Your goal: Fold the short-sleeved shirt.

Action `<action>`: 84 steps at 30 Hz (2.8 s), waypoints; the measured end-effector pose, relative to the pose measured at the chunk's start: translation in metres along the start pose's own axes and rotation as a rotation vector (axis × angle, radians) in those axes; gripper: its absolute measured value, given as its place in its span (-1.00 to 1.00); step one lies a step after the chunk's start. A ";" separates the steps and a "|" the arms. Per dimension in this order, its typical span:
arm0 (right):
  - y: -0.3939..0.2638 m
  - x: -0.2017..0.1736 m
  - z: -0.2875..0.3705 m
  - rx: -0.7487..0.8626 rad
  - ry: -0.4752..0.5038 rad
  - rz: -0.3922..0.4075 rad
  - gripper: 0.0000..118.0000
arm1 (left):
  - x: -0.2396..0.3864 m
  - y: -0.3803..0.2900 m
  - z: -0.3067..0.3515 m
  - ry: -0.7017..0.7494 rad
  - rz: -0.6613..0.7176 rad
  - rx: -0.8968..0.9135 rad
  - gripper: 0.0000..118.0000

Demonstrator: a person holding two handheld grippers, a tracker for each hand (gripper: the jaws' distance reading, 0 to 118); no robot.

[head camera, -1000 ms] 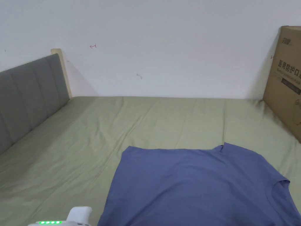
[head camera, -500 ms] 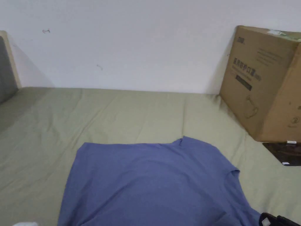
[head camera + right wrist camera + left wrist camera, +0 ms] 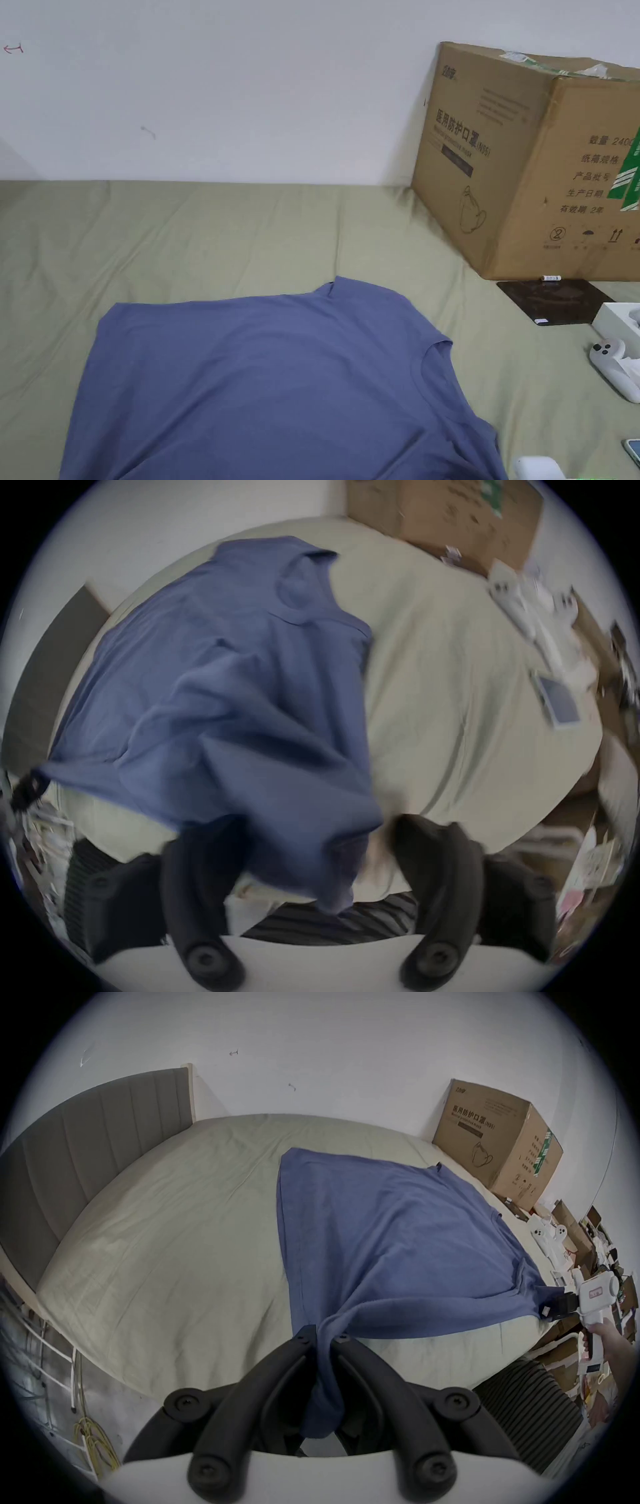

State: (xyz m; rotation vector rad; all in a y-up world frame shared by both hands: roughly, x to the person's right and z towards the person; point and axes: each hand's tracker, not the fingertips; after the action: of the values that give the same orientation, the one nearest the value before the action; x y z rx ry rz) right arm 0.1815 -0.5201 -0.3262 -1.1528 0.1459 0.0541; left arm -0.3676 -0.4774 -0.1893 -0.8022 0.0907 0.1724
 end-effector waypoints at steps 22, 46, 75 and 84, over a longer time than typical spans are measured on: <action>0.003 0.007 0.123 0.095 0.230 -0.088 -0.90 | -0.015 0.028 0.043 0.002 -0.149 -0.025 -0.93; 0.167 -0.029 0.018 0.294 0.209 -0.234 0.93 | -0.020 0.149 -0.075 -0.265 0.114 0.054 0.61; 0.031 -0.056 0.111 0.607 0.409 -0.287 -0.94 | -0.053 0.107 -0.119 0.008 0.191 -0.195 0.74; 0.034 -0.050 0.110 0.668 0.305 -0.289 -0.90 | -0.016 0.083 -0.151 0.152 0.031 -0.261 0.73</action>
State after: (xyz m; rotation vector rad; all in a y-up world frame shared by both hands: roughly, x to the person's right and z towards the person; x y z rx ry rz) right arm 0.1377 -0.4037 -0.3061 -0.4977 0.2435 -0.4022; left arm -0.4013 -0.5318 -0.3504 -1.0742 0.2276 0.1536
